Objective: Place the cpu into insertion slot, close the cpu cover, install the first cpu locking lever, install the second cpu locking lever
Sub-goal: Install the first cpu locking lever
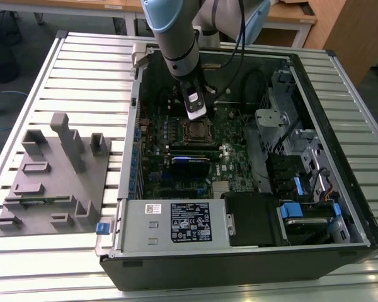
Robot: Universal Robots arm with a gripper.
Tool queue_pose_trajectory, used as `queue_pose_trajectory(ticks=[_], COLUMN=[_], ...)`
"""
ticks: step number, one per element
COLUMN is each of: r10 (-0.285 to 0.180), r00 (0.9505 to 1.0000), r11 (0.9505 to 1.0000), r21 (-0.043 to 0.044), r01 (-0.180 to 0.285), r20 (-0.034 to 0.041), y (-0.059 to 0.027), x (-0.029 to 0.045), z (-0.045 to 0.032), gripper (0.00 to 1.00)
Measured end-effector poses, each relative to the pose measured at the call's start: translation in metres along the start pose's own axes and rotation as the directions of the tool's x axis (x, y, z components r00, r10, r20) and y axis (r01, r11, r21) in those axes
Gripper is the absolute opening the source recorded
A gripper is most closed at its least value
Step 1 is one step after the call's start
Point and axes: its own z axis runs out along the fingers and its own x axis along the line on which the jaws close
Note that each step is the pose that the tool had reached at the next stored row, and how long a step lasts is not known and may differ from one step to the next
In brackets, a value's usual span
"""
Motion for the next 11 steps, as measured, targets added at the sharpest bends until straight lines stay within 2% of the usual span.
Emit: queue_pose_trajectory(ticks=[11], r10=[-0.001], r00=[1.0000], r11=[1.0000], r21=[-0.0031], r01=[0.001], r20=[0.0080], y=[-0.0020], x=[0.0021], z=[0.0006], gripper=[0.10])
